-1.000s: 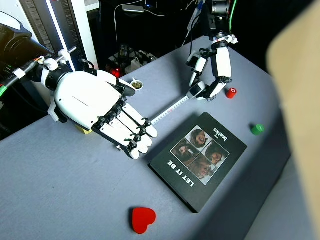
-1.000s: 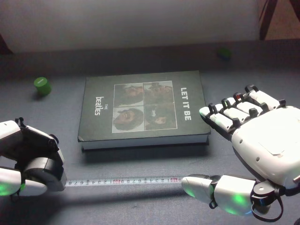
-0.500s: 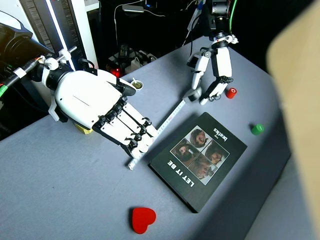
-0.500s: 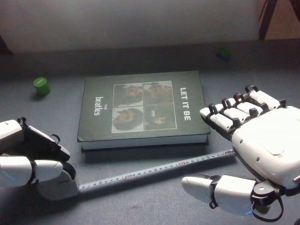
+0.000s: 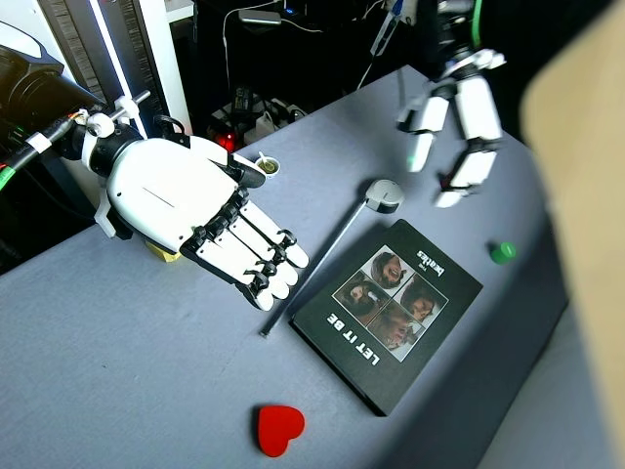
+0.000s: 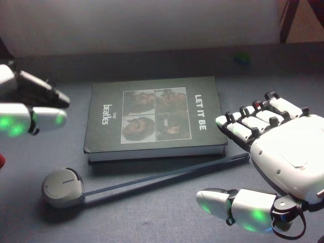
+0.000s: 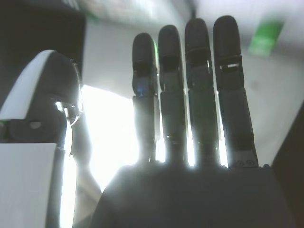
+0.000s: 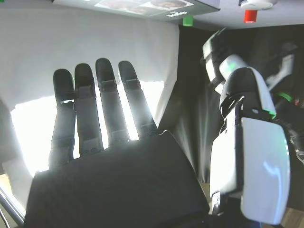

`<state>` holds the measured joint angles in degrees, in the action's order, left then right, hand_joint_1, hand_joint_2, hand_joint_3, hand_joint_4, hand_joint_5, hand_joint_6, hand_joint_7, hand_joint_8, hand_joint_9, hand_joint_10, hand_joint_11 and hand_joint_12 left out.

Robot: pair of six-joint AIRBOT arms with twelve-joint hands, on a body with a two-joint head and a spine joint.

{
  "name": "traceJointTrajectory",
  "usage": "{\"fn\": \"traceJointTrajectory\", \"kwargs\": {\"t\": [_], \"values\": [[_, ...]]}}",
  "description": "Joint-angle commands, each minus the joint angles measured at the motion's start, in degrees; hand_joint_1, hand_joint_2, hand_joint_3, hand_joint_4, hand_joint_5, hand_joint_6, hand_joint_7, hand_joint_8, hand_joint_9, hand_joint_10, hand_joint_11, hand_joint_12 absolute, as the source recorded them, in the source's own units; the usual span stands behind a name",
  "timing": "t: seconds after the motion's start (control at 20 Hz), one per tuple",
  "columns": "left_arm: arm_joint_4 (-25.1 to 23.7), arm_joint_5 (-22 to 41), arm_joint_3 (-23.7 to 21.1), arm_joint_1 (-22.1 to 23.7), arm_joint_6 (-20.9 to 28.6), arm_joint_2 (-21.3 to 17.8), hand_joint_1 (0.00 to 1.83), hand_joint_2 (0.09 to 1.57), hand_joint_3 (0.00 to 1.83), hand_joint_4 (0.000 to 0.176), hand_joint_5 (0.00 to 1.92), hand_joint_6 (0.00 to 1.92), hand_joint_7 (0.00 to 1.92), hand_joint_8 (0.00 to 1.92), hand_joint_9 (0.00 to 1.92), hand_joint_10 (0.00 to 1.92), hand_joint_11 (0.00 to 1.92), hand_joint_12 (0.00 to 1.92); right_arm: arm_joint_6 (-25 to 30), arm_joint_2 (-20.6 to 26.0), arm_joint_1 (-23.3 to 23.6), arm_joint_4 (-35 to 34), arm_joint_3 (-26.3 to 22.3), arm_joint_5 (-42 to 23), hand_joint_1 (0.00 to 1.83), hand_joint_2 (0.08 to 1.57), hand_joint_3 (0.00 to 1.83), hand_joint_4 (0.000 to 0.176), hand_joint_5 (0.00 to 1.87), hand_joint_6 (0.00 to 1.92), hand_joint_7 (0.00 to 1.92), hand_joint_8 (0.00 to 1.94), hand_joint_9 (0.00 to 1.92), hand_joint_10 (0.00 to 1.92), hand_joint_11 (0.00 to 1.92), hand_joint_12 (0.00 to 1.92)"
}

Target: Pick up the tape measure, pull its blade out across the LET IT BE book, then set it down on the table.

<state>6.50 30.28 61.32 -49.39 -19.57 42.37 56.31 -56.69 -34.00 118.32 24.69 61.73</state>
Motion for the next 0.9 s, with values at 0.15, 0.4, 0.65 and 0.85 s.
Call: {"fn": "traceJointTrajectory", "kwargs": {"t": [0.15,0.4,0.65,0.85], "values": [[-2.3,-3.0,0.7,11.0,-1.5,0.7,0.55,1.11,0.0,0.0,0.78,0.0,0.83,0.0,0.83,0.0,0.62,0.53,0.3,0.1,0.3,4.9,0.0,3.4,0.0,1.0,0.0,0.0,0.21,0.01,0.27,0.01,0.24,0.0,0.0,0.81],[31.0,-14.8,-3.4,27.8,-47.2,3.0,0.63,1.1,0.0,0.0,0.98,0.04,0.89,0.01,0.93,0.03,0.61,0.97,0.4,0.1,0.3,4.9,0.0,3.3,0.32,1.19,0.0,0.0,0.73,0.22,0.81,0.3,0.62,0.84,0.46,1.42],[75.8,-16.1,-8.8,36.3,-110.9,5.0,0.99,1.12,0.0,0.006,0.86,1.91,0.85,1.91,1.03,1.92,1.06,1.91,0.5,0.0,0.4,4.9,0.0,3.3,0.86,1.2,0.0,0.0,0.9,1.92,1.25,1.94,1.58,1.92,1.83,1.92],[95.1,-5.2,-16.9,39.0,-136.3,4.6,0.93,1.18,0.01,0.005,1.19,1.92,1.14,1.92,1.28,1.92,1.31,1.92,0.6,0.0,0.4,4.9,0.0,3.2,0.85,1.33,0.0,0.132,1.24,1.92,1.53,1.94,1.72,1.92,1.92,1.92]]}}
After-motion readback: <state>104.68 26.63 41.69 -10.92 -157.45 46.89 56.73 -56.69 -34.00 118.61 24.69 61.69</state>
